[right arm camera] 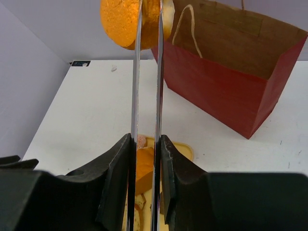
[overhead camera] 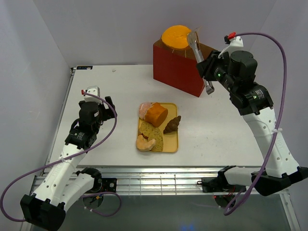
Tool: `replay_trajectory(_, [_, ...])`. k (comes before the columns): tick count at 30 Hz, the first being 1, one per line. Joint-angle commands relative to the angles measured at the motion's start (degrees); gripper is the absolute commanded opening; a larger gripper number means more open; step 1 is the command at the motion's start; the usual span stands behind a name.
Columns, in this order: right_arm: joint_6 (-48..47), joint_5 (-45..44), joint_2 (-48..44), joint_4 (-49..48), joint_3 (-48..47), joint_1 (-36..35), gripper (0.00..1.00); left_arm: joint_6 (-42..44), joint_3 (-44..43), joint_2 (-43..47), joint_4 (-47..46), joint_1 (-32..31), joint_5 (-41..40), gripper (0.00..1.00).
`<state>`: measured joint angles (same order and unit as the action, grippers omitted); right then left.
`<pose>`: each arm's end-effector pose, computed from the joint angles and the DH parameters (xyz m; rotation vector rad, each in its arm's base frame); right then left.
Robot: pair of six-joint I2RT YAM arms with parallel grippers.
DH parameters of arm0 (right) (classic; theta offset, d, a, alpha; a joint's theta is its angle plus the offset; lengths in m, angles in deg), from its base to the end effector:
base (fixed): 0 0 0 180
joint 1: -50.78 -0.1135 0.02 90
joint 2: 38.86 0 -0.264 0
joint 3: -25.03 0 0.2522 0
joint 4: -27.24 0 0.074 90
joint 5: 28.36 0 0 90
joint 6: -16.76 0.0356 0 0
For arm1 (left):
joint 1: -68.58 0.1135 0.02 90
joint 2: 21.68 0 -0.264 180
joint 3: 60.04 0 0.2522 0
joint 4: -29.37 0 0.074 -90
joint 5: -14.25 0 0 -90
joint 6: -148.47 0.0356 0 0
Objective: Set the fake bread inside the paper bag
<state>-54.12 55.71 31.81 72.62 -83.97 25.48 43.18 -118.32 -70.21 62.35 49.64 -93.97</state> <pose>0.2177 0.0988 0.5056 -0.0140 1.7174 0.4910 0.1860 -0.0521 0.3115 -0.1435 1.9504 -0.0791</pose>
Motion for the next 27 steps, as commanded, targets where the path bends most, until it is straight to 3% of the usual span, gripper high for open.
replay_trajectory(1, [1.4,-4.7,0.8,-5.9,-5.6,1.2,0.08,0.4,-0.3,0.5,-0.8,-0.2,-0.6,0.96])
replay_trajectory(11, [5.3,3.6,2.7,-7.2,-4.8,13.6,0.08,0.5,-0.4,-0.3,-0.8,-0.2,-0.2,0.96])
replay_trajectory(27, [3.6,12.5,3.3,-13.3,8.8,19.8,0.08,0.5,-0.3,-0.9,-0.9,-0.2,1.0,0.96])
